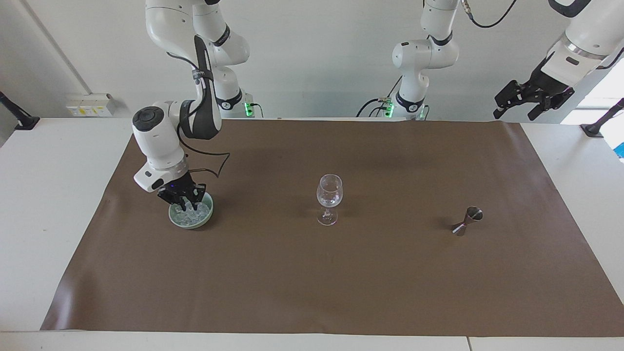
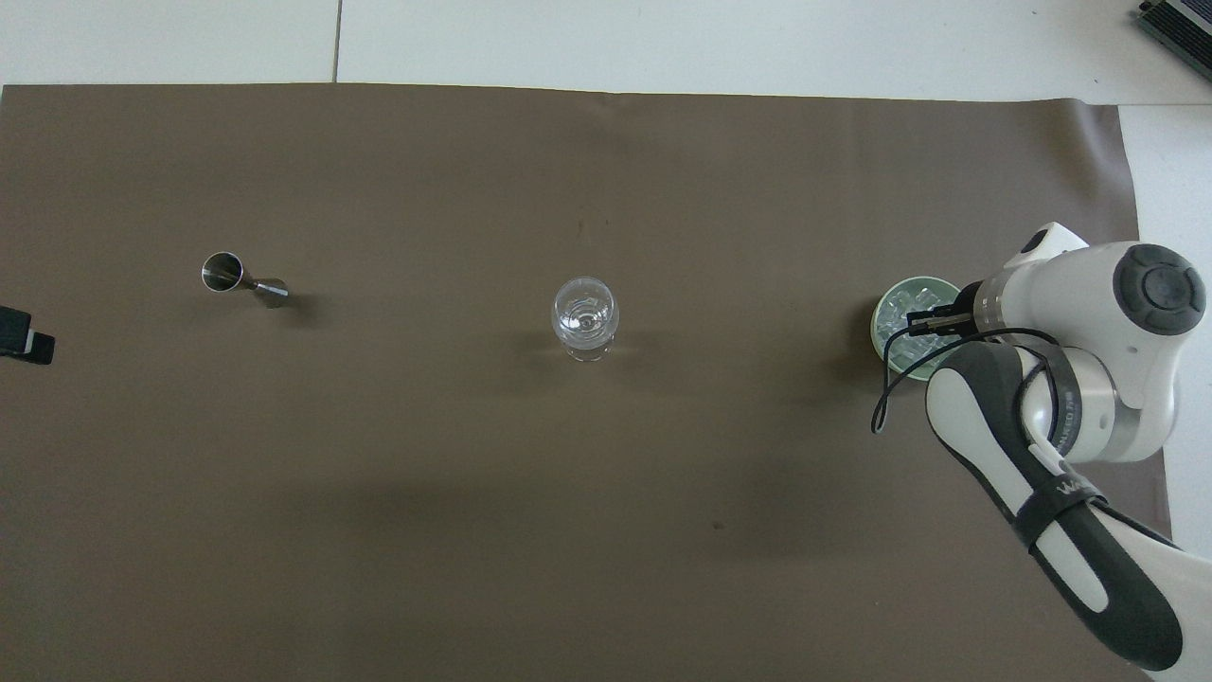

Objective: Pour wine and add ice with both arms

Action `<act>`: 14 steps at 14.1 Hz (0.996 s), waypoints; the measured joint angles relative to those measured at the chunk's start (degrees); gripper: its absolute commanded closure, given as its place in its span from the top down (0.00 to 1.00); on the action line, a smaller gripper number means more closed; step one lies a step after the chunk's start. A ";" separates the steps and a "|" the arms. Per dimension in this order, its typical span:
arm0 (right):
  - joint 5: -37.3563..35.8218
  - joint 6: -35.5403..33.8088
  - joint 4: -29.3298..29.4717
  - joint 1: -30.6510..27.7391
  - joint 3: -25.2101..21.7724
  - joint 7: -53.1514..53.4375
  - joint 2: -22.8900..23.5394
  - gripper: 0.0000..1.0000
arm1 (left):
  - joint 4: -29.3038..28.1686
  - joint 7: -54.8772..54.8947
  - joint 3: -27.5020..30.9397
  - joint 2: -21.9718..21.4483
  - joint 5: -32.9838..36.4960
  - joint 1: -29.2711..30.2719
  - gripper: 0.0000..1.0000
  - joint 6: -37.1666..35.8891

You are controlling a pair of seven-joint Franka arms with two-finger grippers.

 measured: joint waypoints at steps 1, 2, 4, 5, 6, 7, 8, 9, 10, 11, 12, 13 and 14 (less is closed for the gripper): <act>0.00 -2.02 1.29 0.00 0.00 0.00 -0.46 0.00 | -0.55 -0.74 -0.57 -0.21 0.10 0.00 1.00 -0.02; 0.00 -3.99 2.52 0.00 0.00 0.00 -1.05 0.00 | -1.27 -1.00 -0.88 -0.53 0.15 0.00 1.00 -0.05; 0.00 -7.59 4.75 0.00 -0.05 0.28 -2.63 0.00 | -2.40 -1.09 -1.01 -1.15 0.16 0.01 1.00 -0.22; 0.00 -9.20 5.72 0.00 -0.10 0.45 -3.44 0.00 | -2.67 -1.10 -1.00 -1.35 0.17 0.03 1.00 -0.31; 0.00 -10.98 6.74 0.00 -0.11 0.60 -4.29 0.00 | -2.77 -1.10 -0.99 -1.52 0.18 0.06 1.00 -0.37; 0.00 -12.51 7.62 0.00 -0.10 0.94 -4.95 0.00 | -2.85 -1.10 -0.98 -1.65 0.20 0.07 1.00 -0.42; 0.00 -13.92 8.44 0.02 -0.05 1.52 -5.48 0.00 | -2.90 -1.11 -0.98 -1.74 0.21 0.07 1.00 -0.45; 0.00 -15.26 9.20 0.06 0.08 2.01 -6.02 0.00 | -2.92 -1.11 -0.98 -1.79 0.21 0.07 1.00 -0.46; 0.00 -16.59 9.85 0.13 0.18 2.49 -6.66 0.00 | -2.94 -1.11 -0.98 -1.81 0.21 0.07 1.00 -0.48; 0.00 -17.94 10.31 0.19 0.22 2.69 -7.41 0.00 | -2.96 -1.11 -0.98 -1.82 0.22 0.07 1.00 -0.48; 0.00 -19.53 10.62 0.21 0.23 2.72 -8.44 0.00 | -2.99 -1.11 -0.98 -1.82 0.23 0.07 1.00 -0.49; -0.05 -21.12 10.84 0.21 0.23 2.72 -9.40 0.00 | -3.02 -1.11 -0.98 -1.82 0.23 0.07 1.00 -0.50; -0.08 -22.94 11.16 0.21 0.24 2.72 -10.30 0.00 | -3.03 -1.11 -0.98 -1.82 0.23 0.07 1.00 -0.50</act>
